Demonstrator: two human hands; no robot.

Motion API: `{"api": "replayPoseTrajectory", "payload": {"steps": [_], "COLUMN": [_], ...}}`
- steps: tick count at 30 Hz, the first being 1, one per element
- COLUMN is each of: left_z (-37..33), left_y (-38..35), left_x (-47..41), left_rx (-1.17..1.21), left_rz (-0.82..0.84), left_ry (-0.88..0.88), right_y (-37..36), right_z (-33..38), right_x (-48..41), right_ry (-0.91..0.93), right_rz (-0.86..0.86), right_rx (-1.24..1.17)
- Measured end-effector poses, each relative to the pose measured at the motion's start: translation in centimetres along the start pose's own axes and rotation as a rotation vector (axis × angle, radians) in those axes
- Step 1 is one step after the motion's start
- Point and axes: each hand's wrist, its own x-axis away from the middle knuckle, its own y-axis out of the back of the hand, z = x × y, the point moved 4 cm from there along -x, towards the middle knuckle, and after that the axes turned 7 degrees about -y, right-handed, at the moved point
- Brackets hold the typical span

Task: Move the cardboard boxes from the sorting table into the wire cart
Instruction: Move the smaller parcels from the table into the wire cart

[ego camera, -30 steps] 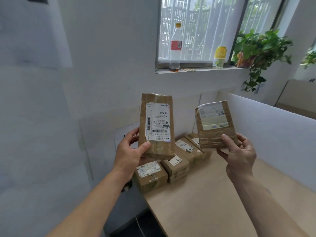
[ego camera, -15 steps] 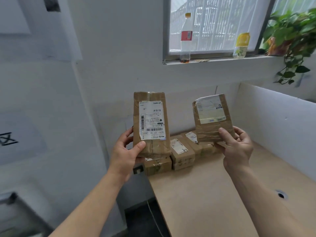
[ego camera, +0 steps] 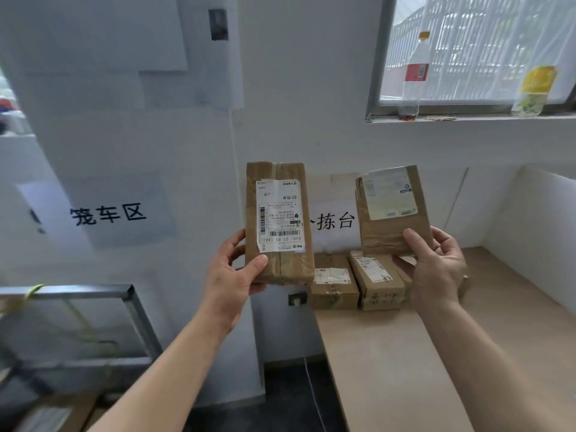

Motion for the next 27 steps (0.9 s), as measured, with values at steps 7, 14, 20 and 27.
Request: {"api": "replayPoseTrajectory", "payload": {"steps": [7, 14, 20, 27], "left_z": [-2.9, -5.0, -6.8, -9.1], "left_y": [8.8, 17.5, 22.7, 27.9], "left_x": [4.4, 9.4, 13.0, 16.4], "left_rx": [0.006, 0.007, 0.006, 0.020], "left_rz": [-0.118, -0.227, -0.273, -0.326], "left_ry": [-0.016, -0.024, -0.043, -0.086], "right_y": [-6.5, -11.4, -13.8, -17.1], "right_z": [-2.1, -4.1, -5.2, -7.1], "right_x": [6.4, 14.5, 19.8, 24.7], "right_ry": [-0.046, -0.100, -0.093, -0.111], "right_rz": [0.131, 0.204, 0.231, 0.289], "right_rx": [-0.004, 0.009, 0.020, 0.008]}}
